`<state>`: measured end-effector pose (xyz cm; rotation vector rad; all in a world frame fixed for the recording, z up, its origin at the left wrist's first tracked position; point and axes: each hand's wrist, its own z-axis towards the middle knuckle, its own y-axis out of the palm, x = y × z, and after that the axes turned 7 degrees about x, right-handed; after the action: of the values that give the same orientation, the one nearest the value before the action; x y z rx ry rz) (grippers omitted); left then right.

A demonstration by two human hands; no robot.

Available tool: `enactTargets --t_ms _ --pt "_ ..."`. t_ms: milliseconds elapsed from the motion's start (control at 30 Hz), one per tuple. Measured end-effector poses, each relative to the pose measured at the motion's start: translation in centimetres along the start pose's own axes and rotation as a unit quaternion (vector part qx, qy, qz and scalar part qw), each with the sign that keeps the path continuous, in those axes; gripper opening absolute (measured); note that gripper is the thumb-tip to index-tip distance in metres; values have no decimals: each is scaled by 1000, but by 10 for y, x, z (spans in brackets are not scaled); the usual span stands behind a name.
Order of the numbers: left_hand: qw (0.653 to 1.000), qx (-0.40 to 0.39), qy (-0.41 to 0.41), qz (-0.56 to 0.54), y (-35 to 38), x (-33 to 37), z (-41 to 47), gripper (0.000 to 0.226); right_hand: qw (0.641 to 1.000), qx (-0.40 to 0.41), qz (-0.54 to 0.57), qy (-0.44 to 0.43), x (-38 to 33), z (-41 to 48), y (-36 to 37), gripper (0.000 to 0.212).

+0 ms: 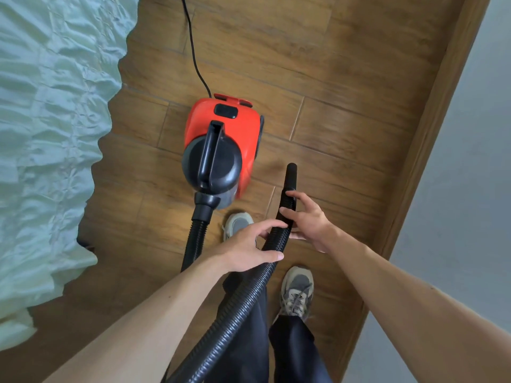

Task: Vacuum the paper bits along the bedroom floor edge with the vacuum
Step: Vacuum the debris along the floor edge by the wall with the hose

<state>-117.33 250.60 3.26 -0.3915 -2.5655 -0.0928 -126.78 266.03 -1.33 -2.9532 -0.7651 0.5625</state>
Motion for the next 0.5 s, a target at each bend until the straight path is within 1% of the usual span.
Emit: enactTargets --t_ms 133,267,400,500 --pt "999 -23 -23 -34 25 -5 -15 60 1000 7 12 -9 23 0 -15 34" --pt "993 -58 -56 -84 42 -16 -29 64 1000 7 15 -15 47 1 -33 32" --pt "985 -117 -85 -94 57 -29 -38 68 1000 -10 22 -11 71 2 -50 35" --pt "984 -123 -97 -84 75 -36 -38 74 1000 -20 16 -14 87 0 -56 35"
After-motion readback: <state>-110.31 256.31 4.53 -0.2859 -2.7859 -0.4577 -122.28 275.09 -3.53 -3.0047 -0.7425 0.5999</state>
